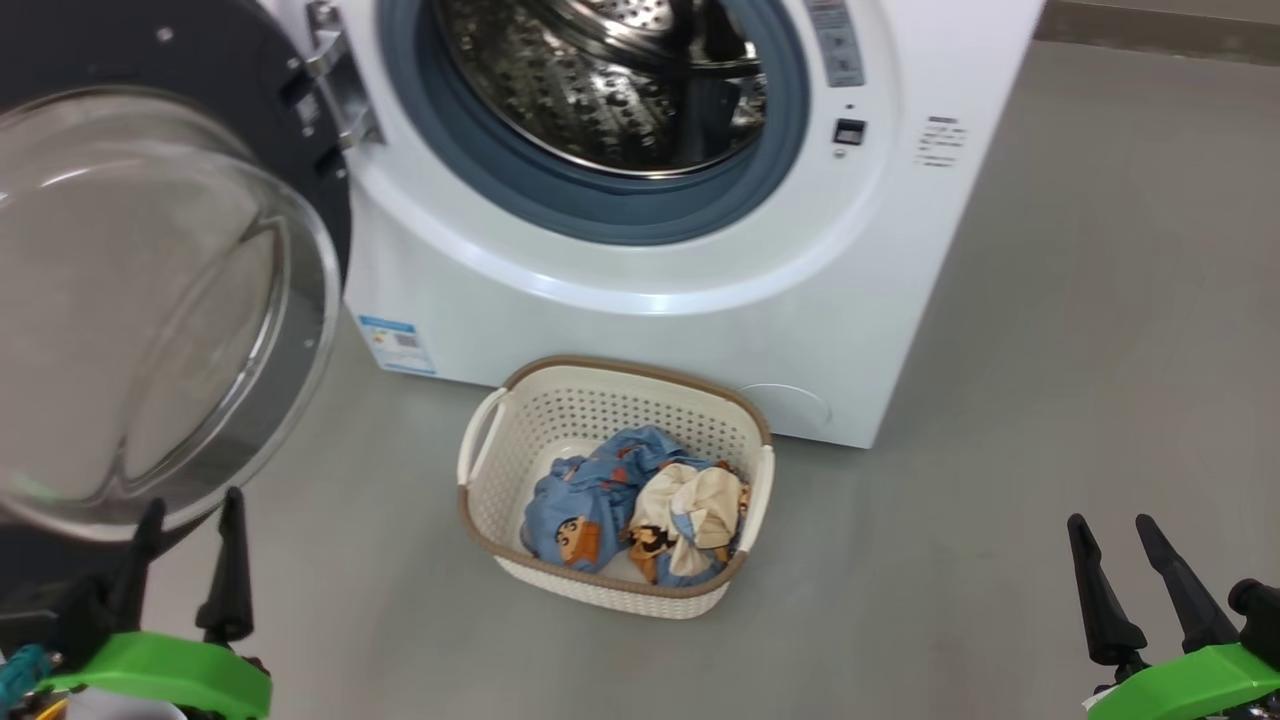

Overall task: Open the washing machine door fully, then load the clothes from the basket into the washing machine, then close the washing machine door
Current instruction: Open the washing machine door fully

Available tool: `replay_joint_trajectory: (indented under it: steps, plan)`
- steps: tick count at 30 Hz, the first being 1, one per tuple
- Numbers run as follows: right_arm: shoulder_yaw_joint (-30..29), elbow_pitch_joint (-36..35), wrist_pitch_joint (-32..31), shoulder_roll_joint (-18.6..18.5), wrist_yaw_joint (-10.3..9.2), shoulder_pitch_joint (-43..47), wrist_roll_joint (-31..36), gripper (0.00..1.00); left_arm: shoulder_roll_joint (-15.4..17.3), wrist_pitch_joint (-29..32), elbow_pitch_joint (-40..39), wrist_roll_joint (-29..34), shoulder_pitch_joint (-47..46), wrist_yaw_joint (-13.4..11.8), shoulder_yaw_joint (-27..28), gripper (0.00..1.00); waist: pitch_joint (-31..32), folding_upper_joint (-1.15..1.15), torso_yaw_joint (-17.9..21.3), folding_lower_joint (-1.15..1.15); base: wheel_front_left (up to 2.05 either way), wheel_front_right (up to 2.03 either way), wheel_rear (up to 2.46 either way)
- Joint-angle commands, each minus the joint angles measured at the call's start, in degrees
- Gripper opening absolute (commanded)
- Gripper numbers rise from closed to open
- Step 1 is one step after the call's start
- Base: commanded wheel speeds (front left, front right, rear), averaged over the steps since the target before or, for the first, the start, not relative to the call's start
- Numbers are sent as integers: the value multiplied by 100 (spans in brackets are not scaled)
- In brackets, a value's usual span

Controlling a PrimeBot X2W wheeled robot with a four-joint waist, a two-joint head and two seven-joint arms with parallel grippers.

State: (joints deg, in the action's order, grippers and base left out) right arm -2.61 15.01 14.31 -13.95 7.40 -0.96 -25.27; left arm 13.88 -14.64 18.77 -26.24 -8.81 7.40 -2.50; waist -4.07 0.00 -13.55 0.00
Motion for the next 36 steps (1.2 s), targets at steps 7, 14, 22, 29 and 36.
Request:
replay_joint_trajectory:
  steps: [7,14,22,29,36]
  plan:
    - [36,-176,69,-75,9,104,-8,100,324,-36,-370,-246,27,9,-219,100,100,0,593,0,0,0,0]
    - [-3,-201,69,-78,9,135,-14,100,428,-36,-477,-452,64,9,-481,100,114,0,889,0,0,0,0]
    - [-46,-217,69,-64,9,172,-19,100,485,-36,-560,-597,146,9,-668,100,161,0,1209,0,0,0,0]
    - [-115,-224,69,-57,9,258,-35,100,455,-36,-646,-671,260,9,-725,100,255,0,1401,0,0,0,0]
    - [-150,-245,69,-38,9,290,-37,100,464,-36,-717,-743,310,9,-743,100,272,0,1497,0,0,0,0]
